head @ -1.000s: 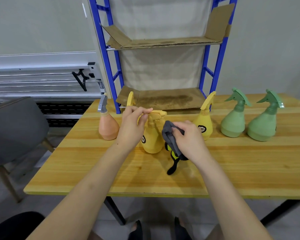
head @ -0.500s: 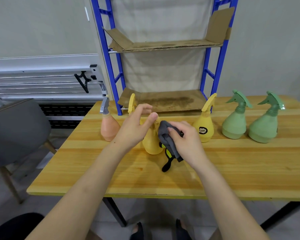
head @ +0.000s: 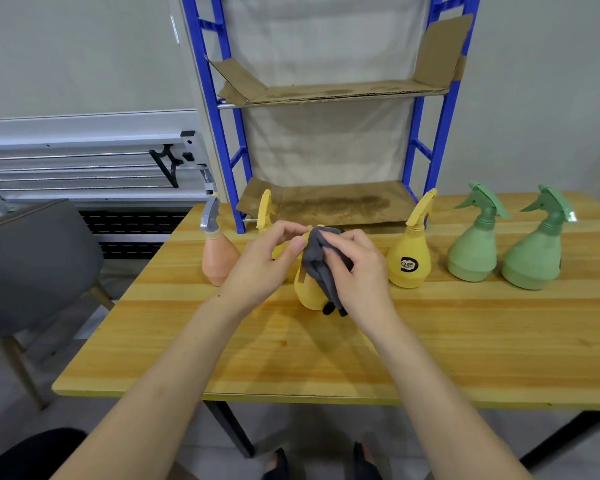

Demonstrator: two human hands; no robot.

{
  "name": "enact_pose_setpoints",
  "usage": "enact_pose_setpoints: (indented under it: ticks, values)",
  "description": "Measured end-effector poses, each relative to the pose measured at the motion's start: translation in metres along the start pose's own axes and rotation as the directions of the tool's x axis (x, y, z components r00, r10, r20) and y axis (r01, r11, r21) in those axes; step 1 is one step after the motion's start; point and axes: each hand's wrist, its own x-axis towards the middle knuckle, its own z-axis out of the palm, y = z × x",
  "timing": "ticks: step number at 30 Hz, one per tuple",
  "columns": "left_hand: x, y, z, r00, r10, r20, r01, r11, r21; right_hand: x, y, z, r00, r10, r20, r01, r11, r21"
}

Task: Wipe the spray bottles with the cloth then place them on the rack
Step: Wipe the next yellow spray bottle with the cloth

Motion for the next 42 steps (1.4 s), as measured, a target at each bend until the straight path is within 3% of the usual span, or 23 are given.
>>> enact_pose_setpoints:
  ticks: [10,15,19,29,33,36,42]
  values:
    - [0.005,0.006,0.008,0.989,0.051,-0.141,-0.035,0.993,0.112,-0.015,0.022,0.007,1.000,-0.012,0.016,0.016,0.975,-0.224]
    - [0.012,0.014,0.011,0.982,0.010,-0.186,0.021,0.986,0.163,-0.007,0.009,0.002,0.977,-0.124,-0.175,0.090,0.978,-0.188]
    - [0.008,0.013,0.010,0.971,0.008,-0.238,0.039,0.980,0.193,-0.001,0.009,0.013,0.975,-0.212,-0.059,0.196,0.958,-0.208]
    - [0.014,0.014,0.006,0.971,-0.013,-0.240,0.081,0.958,0.274,-0.038,0.030,0.013,0.996,0.053,-0.065,-0.065,0.980,-0.187]
    - [0.012,0.013,0.008,0.973,-0.007,-0.232,0.066,0.966,0.249,-0.024,0.007,0.007,0.978,-0.146,-0.148,0.118,0.975,-0.187]
    - [0.012,0.013,0.009,0.976,-0.012,-0.217,0.068,0.965,0.252,-0.004,0.004,0.013,0.967,-0.226,-0.117,0.193,0.951,-0.243]
    - [0.016,0.012,0.010,0.979,-0.009,-0.205,0.071,0.953,0.295,-0.011,0.026,0.016,0.998,0.003,-0.068,-0.017,0.979,-0.201]
